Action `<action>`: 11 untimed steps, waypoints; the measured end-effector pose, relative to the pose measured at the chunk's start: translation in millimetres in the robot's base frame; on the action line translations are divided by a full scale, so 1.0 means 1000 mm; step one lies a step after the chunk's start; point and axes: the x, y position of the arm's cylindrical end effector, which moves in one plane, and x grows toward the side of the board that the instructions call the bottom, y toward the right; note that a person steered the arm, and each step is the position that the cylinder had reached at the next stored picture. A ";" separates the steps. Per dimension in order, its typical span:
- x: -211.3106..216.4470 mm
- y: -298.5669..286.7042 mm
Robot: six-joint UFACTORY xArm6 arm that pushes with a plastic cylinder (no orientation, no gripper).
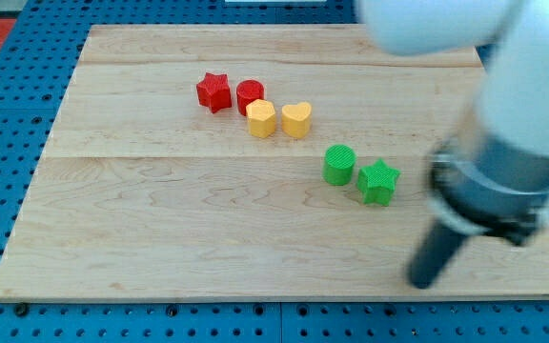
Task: Push green circle slightly right
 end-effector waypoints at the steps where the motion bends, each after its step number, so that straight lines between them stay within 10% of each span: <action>1: -0.031 -0.106; 5: -0.111 -0.098; 10: -0.217 0.094; 11: -0.231 0.026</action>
